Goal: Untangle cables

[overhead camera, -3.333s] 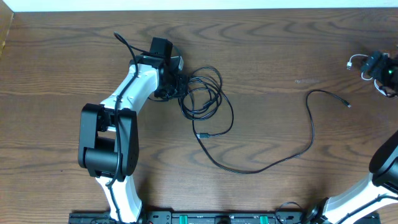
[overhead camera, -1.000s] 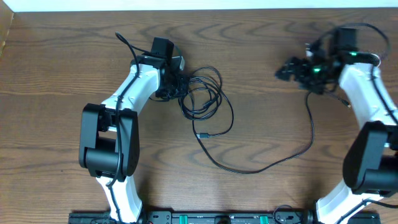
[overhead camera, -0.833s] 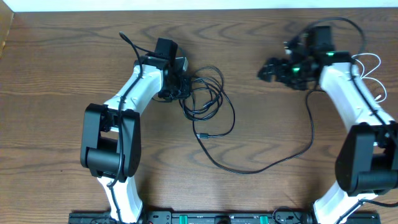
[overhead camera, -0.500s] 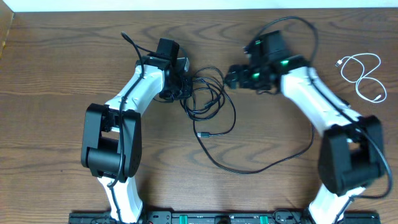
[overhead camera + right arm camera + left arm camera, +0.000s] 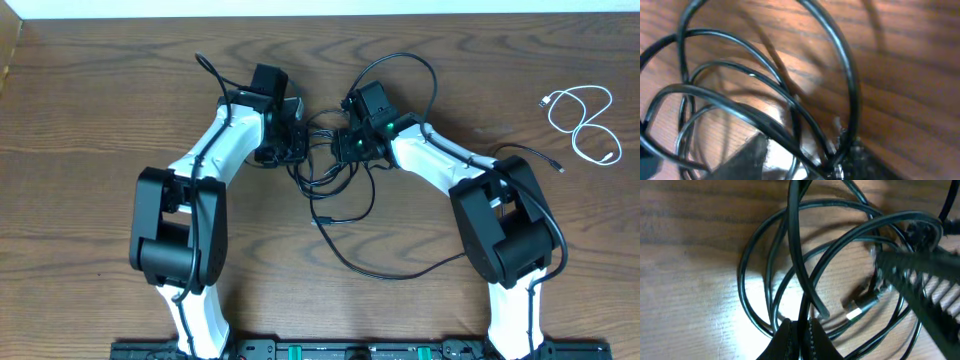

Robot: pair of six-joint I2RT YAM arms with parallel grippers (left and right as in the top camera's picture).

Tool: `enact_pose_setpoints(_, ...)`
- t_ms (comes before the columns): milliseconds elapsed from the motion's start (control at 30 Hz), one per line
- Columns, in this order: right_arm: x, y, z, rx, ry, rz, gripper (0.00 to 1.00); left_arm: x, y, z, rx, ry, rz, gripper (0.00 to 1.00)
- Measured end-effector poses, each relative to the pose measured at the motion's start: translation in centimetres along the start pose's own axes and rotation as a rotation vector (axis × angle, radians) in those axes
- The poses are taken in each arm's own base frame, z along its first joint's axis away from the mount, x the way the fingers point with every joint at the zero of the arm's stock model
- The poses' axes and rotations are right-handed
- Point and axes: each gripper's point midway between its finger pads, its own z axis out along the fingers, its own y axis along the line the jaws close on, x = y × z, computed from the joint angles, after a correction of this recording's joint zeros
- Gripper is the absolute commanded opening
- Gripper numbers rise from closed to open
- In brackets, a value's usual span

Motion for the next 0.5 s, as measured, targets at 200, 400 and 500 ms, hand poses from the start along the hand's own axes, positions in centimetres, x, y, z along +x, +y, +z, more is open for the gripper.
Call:
enact_pose_setpoints(200,0.0,-0.3,0.3,0.015,-0.005,0.006,0.17,-1.0,-1.3,-5.1,0.022,-0.121,0.027,0.07)
enact_pose_setpoints(400,0.1,-0.4,0.4,0.016,-0.001,0.009,0.03,-3.0,-4.0,-14.1,0.046,-0.402,0.093,0.07)
enact_pose_setpoints(500,0.0,-0.1,0.4,0.005,-0.002,0.005,0.01,-3.4,-4.5,-18.1,0.028,-0.532,0.101,0.07)
